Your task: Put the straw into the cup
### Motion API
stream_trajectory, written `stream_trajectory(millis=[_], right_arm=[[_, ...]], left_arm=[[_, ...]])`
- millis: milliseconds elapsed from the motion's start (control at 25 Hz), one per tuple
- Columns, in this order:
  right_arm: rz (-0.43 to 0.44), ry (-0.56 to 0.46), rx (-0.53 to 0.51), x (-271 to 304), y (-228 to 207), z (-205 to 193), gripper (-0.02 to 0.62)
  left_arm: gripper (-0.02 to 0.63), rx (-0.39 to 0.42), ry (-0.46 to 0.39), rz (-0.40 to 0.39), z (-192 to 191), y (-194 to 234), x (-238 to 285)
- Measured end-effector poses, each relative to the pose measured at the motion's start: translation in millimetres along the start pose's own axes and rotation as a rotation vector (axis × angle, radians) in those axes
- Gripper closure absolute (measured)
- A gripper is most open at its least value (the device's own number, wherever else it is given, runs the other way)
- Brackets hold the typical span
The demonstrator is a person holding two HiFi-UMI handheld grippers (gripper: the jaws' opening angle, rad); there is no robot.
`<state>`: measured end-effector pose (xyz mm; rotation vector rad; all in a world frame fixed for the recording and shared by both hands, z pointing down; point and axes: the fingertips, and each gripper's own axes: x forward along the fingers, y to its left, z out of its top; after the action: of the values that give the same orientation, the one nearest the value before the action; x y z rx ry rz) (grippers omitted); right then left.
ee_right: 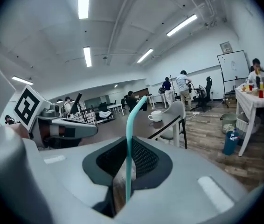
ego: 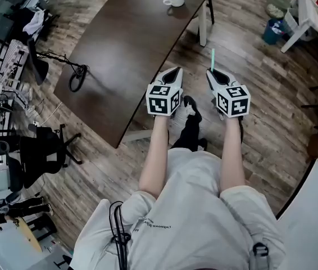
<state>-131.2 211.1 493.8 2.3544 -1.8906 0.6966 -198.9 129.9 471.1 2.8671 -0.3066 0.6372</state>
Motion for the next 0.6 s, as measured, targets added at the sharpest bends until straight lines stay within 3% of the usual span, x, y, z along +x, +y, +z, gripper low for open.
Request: stream_trajectory(millis=[120, 280, 600], right_arm=[[-0.001, -0.031, 0.012, 5, -23, 12, 0.535], [-0.047, 0.033, -0.061, 21, -56, 15, 0.535], [-0.036, 0.008, -0.026, 76, -109, 56, 0.537]], left_arm=[[0.606, 0.011, 0.000, -0.004, 9, 4, 24], [0.606, -0.018, 0.006, -0.010, 23, 16, 63], [0.606, 0.013, 0.040, -0.031, 66, 54, 134]])
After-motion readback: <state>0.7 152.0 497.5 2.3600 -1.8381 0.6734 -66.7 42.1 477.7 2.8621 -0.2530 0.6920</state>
